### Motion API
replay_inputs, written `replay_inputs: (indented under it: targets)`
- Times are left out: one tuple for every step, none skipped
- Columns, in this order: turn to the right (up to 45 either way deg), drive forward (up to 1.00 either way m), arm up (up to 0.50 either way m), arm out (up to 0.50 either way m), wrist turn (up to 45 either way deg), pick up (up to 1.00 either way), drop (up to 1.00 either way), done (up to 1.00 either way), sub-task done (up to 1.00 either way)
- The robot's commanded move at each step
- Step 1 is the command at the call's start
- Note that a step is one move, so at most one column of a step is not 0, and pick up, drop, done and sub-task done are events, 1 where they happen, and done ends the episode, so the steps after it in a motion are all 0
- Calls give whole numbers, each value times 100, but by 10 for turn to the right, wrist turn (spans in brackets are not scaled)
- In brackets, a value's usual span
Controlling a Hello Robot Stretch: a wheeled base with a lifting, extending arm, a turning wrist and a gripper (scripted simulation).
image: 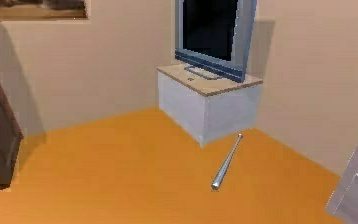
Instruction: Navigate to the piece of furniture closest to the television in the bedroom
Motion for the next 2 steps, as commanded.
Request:
replay_inputs:
  targets:
    - [-450, 0, 0, 0, 0, 0, 0, 0, 0]
    - [450, 0, 0, 0, 0, 0, 0, 0, 0]
